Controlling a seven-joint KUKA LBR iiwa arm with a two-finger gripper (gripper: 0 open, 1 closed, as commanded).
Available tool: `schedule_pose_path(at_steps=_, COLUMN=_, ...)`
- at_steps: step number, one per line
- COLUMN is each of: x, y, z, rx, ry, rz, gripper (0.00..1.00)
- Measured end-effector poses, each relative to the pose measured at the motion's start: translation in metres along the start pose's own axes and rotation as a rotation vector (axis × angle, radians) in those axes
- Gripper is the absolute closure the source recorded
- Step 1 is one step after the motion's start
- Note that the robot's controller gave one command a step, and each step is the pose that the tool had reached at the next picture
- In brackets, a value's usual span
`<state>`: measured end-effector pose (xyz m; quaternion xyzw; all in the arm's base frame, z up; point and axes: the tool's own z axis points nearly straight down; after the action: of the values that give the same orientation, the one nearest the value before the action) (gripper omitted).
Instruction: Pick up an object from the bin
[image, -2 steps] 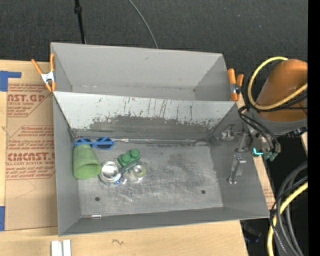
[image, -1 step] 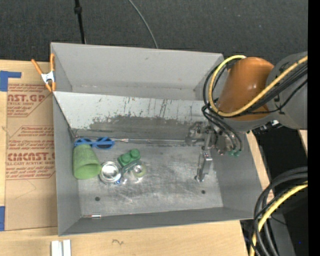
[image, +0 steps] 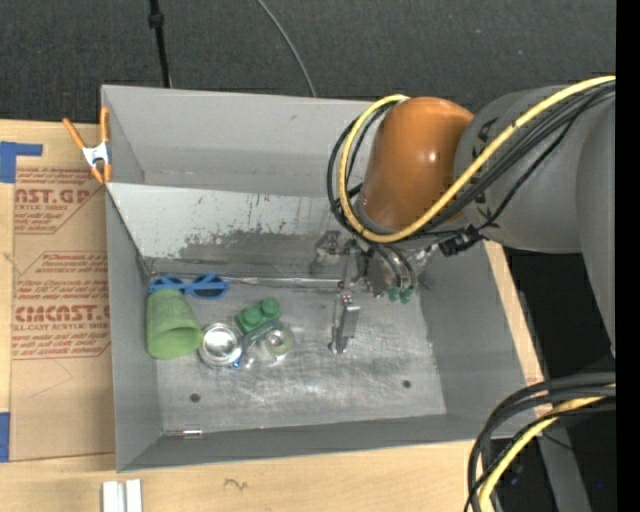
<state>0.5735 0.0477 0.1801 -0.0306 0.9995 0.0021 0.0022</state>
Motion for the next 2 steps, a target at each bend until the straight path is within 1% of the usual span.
schedule_pose_path(at_steps=1, x=-0.0235, y=0.0561, z=0.113, rx=0.002, ry=-0.003, rz=-0.092, gripper=0.0)
schedule_pose_path(at_steps=2, x=-0.0257, y=0.0548, z=0.1062, rx=0.002, ry=-0.008, rz=-0.09, gripper=1.0)
